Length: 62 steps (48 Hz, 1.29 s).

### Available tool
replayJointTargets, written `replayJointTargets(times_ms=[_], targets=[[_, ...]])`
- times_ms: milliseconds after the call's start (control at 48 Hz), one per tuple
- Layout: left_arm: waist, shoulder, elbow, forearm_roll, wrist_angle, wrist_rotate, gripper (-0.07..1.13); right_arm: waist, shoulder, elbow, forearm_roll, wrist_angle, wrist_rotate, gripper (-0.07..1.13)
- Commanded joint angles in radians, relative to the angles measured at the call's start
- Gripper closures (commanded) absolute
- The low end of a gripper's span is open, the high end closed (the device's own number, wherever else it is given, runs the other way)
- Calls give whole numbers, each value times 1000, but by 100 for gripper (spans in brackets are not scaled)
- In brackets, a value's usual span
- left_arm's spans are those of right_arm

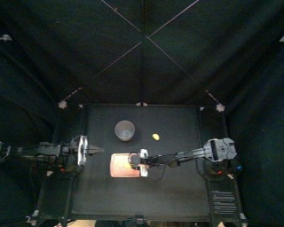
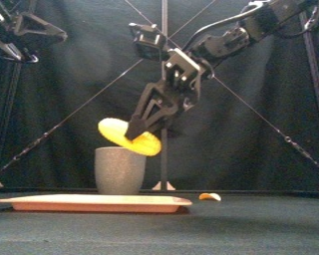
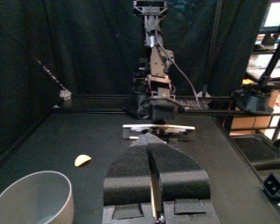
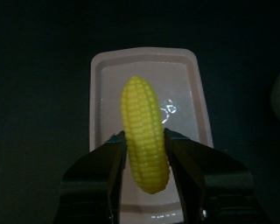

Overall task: Pick the corn then place it on the pink plate
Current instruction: Drop corn on the pink plate and return to neutral

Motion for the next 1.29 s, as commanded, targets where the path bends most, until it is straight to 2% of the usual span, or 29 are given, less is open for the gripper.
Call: replayJointTargets(times_ms=[21, 292, 583, 917, 1292], targets=[[2, 2, -25, 2, -5, 2, 108, -11, 34, -54, -8, -11, 0, 35], [0, 2, -25, 0, -3, 0, 108, -34, 81, -72, -3, -34, 6, 25], [0, 2, -26, 0, -5, 2, 108, -21, 44, -71, 17, -48, 3, 1], [0, 2, -25, 3, -3, 2, 108, -71, -229, 15, -20, -104, 3, 1], [0, 2, -28, 0, 14, 2, 108, -98, -635, 287, -20, -256, 14, 1]])
